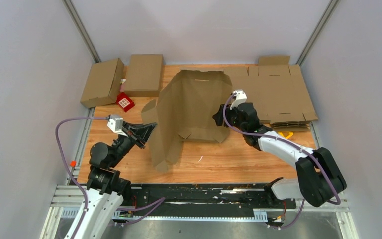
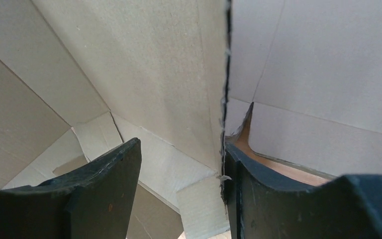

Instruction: Fold the paper box

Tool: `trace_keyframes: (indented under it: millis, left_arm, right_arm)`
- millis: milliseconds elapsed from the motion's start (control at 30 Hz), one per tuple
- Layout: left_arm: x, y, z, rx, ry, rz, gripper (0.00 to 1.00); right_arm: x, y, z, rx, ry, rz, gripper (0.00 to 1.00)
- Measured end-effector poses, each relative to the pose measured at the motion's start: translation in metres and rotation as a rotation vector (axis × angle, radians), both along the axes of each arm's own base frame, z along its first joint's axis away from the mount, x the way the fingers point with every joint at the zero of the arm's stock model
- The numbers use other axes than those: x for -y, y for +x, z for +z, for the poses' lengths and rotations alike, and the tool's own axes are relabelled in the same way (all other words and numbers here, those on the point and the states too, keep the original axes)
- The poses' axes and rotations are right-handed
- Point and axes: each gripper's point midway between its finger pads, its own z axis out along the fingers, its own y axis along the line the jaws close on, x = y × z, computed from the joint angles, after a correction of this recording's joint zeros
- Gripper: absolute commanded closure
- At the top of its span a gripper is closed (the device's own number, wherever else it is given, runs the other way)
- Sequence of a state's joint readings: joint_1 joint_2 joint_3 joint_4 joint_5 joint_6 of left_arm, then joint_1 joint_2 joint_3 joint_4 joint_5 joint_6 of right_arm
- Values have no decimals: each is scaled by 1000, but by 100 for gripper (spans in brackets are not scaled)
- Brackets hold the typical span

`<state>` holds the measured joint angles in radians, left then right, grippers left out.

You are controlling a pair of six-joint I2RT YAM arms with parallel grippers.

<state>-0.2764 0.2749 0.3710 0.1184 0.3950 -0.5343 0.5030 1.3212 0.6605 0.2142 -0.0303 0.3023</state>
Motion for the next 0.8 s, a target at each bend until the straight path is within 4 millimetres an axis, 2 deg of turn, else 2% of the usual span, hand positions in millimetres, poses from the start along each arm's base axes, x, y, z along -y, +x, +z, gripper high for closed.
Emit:
trace_keyframes:
  millis: [167,333,500,533,600,800]
  left_arm:
    - [10,-2,3,-1,-15,-54,100]
    - [19,-4,4,-12,-11,-100,100]
    - [18,-6,4,-8,-3,-96,100]
    - [18,-6,4,-6,-1,-92,100]
    - [16,-8,4,-1,1,-89,100]
    - [13,-14,8,24,0,-80,100]
  right_arm:
    - [-11,0,-8,-29,38,30,34]
    - [-14,-2,-14,-62,48,41,22]
    - [-18,-3,-11,-83,40,51,13]
    - [-19,-5,-12,-86,30,56,8]
    - [-21,-10,-18,-97,-8,61,0]
    - [-33,-42,-41,-120,-163,121,3]
